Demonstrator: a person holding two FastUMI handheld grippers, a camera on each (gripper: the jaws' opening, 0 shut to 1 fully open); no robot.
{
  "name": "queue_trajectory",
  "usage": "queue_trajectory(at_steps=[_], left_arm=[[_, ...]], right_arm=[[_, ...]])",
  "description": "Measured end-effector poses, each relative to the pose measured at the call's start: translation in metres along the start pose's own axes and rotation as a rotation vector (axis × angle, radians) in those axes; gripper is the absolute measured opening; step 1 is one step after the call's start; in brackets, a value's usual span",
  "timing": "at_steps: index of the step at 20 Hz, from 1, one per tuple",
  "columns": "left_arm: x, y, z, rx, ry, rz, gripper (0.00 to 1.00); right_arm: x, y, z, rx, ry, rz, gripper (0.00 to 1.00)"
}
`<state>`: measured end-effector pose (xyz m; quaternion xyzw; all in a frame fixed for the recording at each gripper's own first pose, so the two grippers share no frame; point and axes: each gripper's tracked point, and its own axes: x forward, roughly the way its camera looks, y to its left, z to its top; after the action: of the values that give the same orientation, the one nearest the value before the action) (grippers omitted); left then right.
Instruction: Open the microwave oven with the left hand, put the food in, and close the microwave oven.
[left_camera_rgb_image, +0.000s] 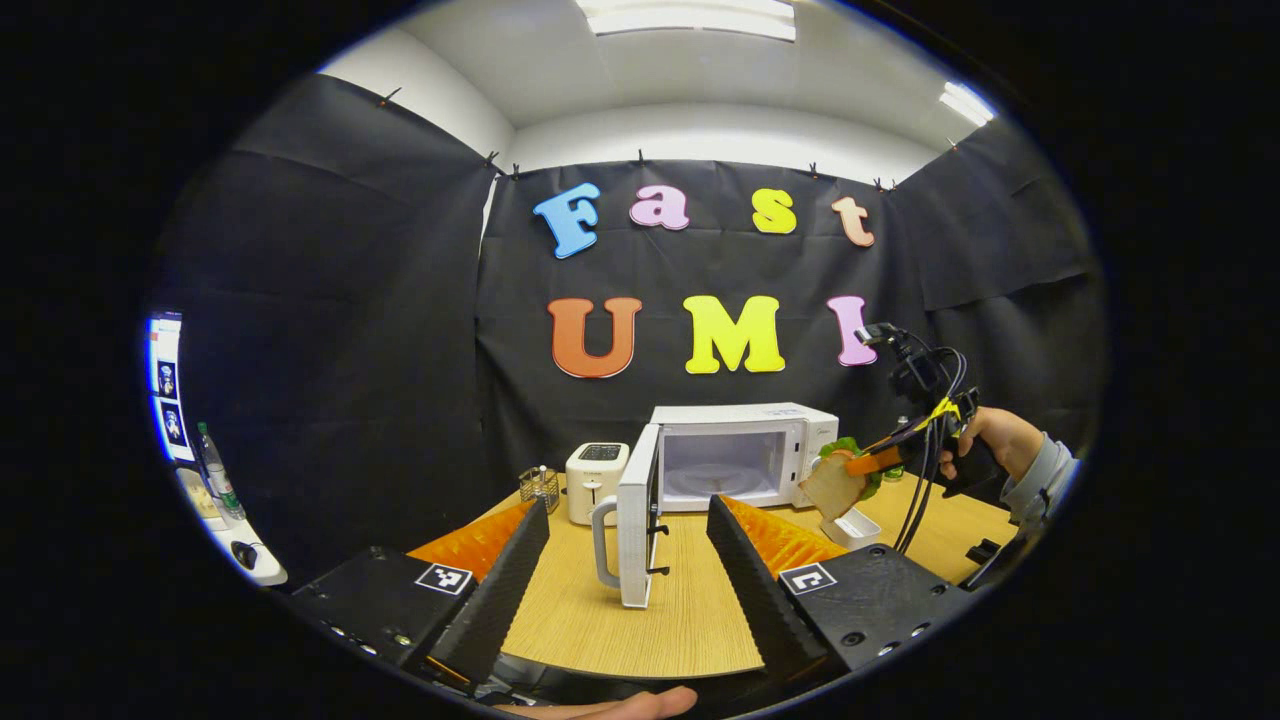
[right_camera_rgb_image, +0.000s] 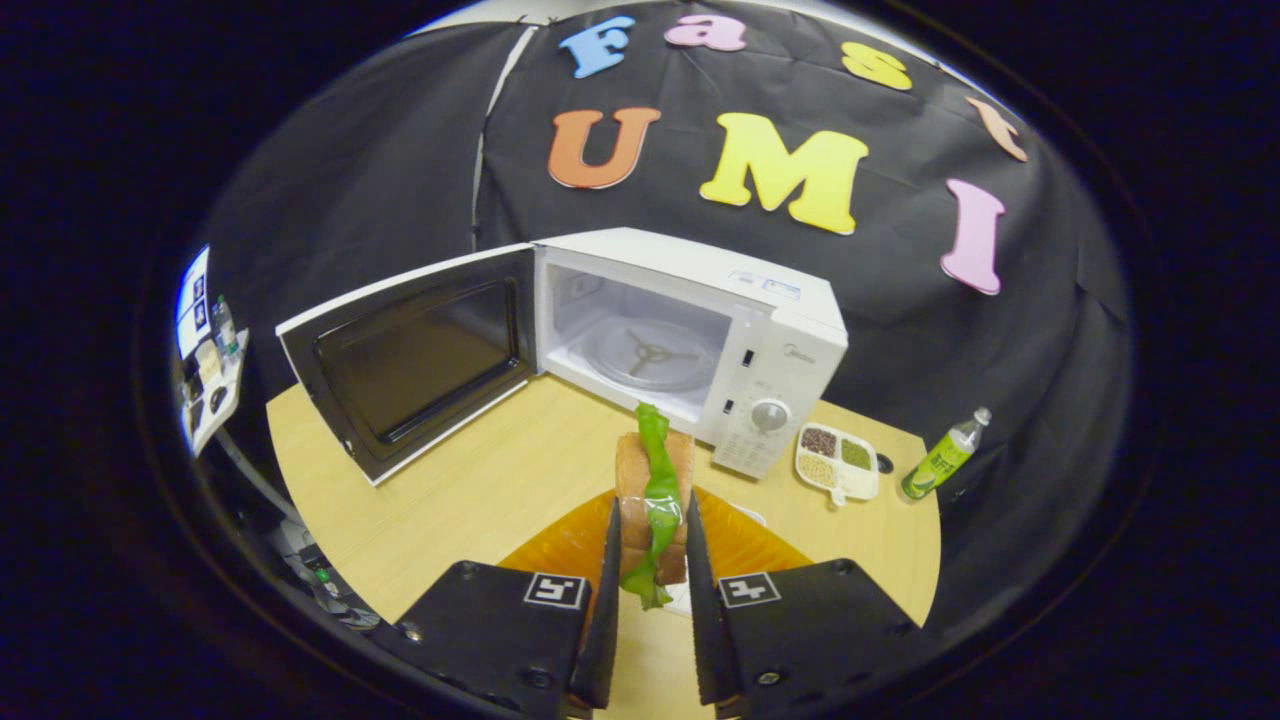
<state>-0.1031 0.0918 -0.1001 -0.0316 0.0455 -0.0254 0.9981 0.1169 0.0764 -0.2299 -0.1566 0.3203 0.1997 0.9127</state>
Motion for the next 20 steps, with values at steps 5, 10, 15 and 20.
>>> queue_trajectory(at_steps=[5, 10, 15, 20], left_arm=[[0.009, 0.000, -0.021, -0.048, 0.034, -0.007, 0.95], [0.025, 0.012, -0.026, -0.058, 0.029, 0.035, 0.95], [0.050, 0.027, -0.030, -0.024, 0.036, 0.075, 0.95], [0.071, 0.046, -0.035, 0.049, 0.035, 0.136, 0.95]], right_arm=[[0.035, 0.030, 0.011, -0.030, -0.072, -0.019, 0.35], [0.071, 0.035, 0.038, 0.059, -0.181, -0.050, 0.35], [0.120, 0.018, 0.070, 0.120, -0.297, -0.155, 0.35], [0.169, 0.002, 0.091, 0.181, -0.347, -0.224, 0.35]])
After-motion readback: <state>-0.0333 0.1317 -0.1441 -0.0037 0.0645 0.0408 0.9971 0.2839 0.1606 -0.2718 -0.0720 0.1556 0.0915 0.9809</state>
